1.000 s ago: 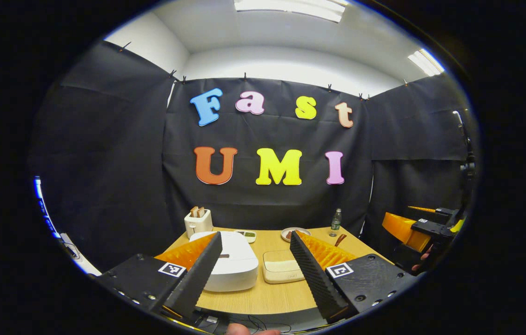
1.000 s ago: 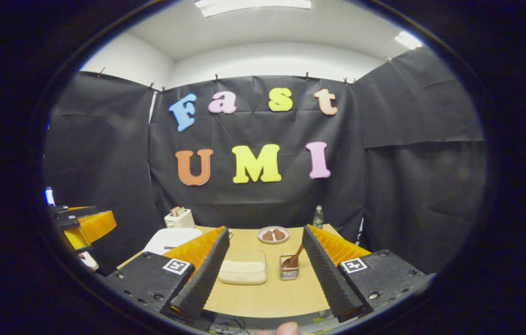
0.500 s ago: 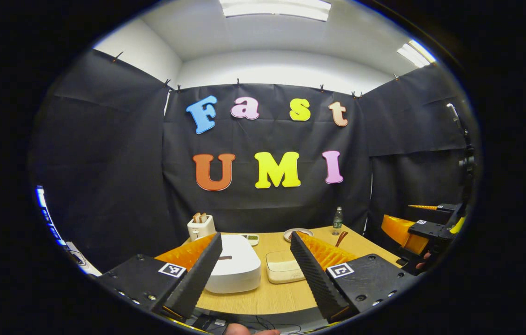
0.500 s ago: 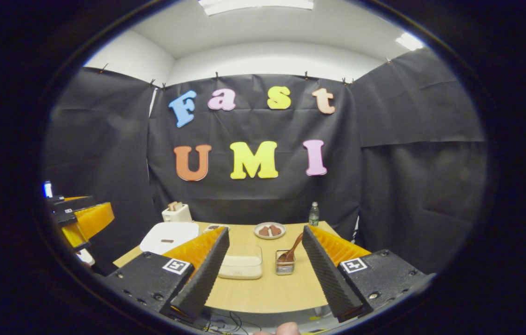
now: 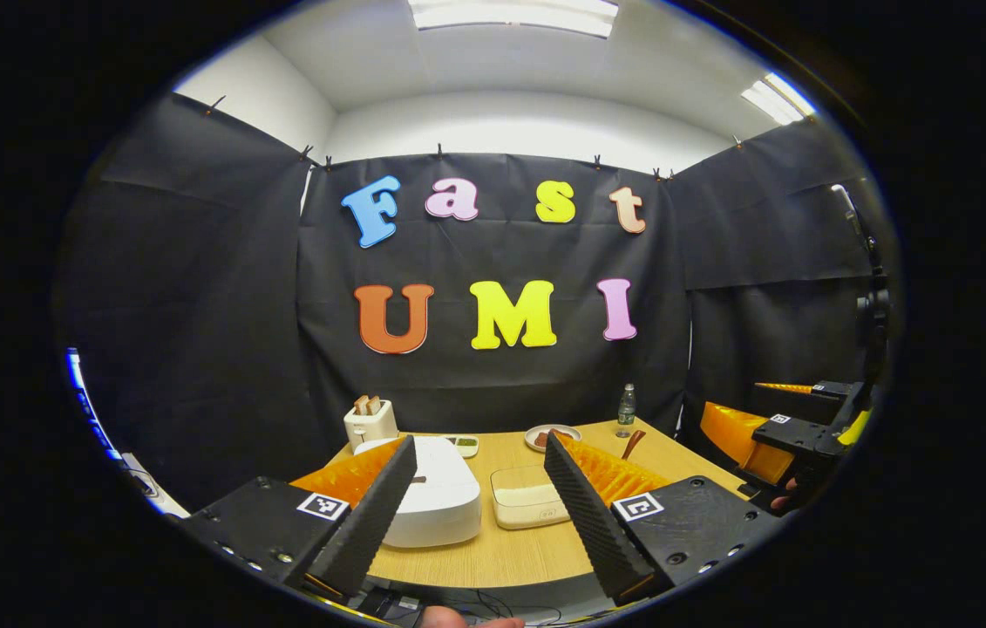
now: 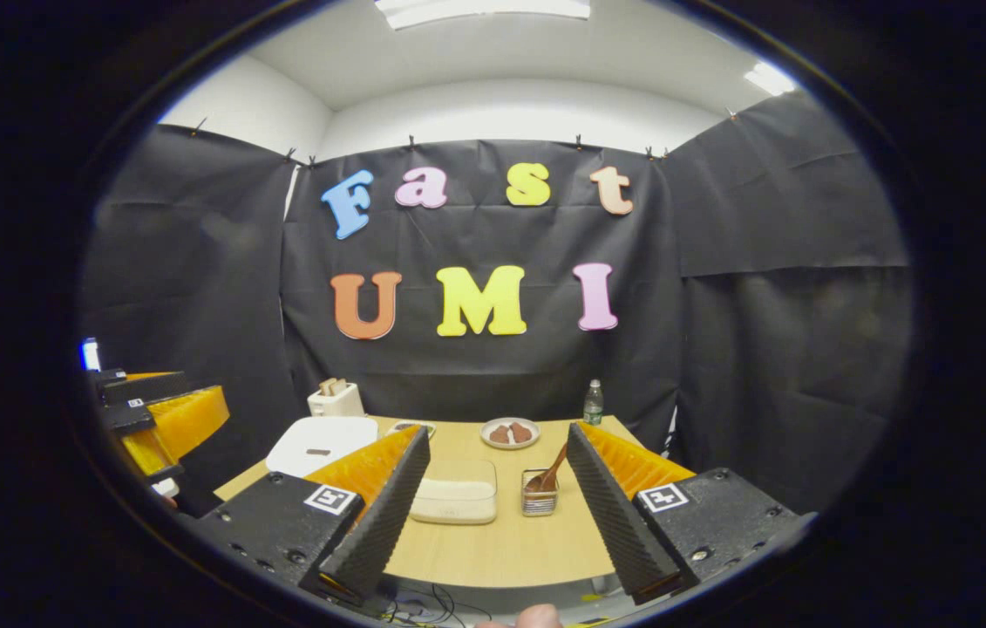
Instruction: Close the left gripper, press the button to open the rice cooker; take a wooden spoon from the chopstick holder with the right hand, scoop a spoonful of rice and pour it into the rice cooker, then put the wooden spoon back into the chopstick holder.
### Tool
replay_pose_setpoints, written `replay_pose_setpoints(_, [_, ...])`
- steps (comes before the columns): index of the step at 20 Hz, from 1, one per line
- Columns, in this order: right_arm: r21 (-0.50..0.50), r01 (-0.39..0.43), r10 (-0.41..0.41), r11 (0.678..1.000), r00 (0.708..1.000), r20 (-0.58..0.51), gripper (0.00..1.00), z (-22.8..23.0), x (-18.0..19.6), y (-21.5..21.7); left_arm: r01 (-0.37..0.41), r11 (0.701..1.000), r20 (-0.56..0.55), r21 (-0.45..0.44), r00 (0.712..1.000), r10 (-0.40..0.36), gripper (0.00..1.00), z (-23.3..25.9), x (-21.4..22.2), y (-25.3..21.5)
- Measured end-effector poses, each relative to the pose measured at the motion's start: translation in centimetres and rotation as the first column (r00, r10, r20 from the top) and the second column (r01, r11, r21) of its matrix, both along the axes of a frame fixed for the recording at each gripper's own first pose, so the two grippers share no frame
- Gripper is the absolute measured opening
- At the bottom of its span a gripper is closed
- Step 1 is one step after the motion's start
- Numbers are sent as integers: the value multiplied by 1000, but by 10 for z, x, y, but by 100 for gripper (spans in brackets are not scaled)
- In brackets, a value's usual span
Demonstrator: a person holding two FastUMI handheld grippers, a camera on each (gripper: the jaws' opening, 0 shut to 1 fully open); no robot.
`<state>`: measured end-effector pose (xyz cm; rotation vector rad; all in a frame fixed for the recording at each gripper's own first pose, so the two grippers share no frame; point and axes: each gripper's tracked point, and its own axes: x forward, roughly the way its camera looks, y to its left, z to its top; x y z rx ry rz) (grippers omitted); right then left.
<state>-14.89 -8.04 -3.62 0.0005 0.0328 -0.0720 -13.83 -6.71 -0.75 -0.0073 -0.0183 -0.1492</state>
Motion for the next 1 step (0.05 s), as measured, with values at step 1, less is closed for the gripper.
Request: replay_pose_setpoints(1, [-2, -1, 1, 1000, 1000, 0, 99, 0, 1, 0, -3, 1000, -1, -3, 1000, 3, 94, 1, -1, 0])
